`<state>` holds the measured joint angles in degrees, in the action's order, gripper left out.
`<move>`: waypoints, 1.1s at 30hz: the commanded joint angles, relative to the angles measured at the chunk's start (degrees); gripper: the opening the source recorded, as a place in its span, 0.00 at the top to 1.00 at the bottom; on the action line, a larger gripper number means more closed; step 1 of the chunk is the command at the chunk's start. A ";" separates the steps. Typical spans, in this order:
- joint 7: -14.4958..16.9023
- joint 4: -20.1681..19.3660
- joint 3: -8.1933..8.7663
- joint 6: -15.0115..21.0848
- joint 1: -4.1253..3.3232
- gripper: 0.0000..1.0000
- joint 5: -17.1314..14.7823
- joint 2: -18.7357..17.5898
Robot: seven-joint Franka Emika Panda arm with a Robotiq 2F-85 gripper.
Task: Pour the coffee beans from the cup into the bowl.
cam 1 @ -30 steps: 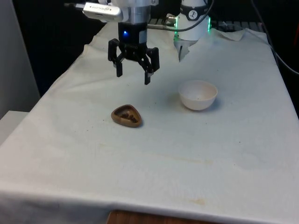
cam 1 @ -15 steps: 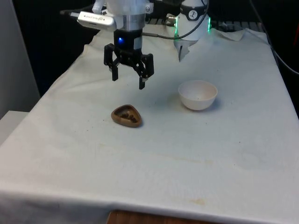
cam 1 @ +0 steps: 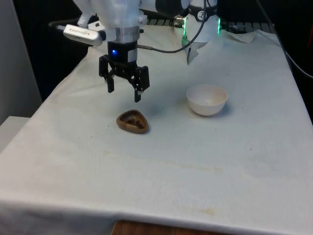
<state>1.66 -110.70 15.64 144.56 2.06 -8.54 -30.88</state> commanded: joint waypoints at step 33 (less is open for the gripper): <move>11.92 4.98 1.09 0.23 1.43 0.00 -13.64 -6.65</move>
<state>13.06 -105.88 17.25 144.44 3.04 -21.60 -37.36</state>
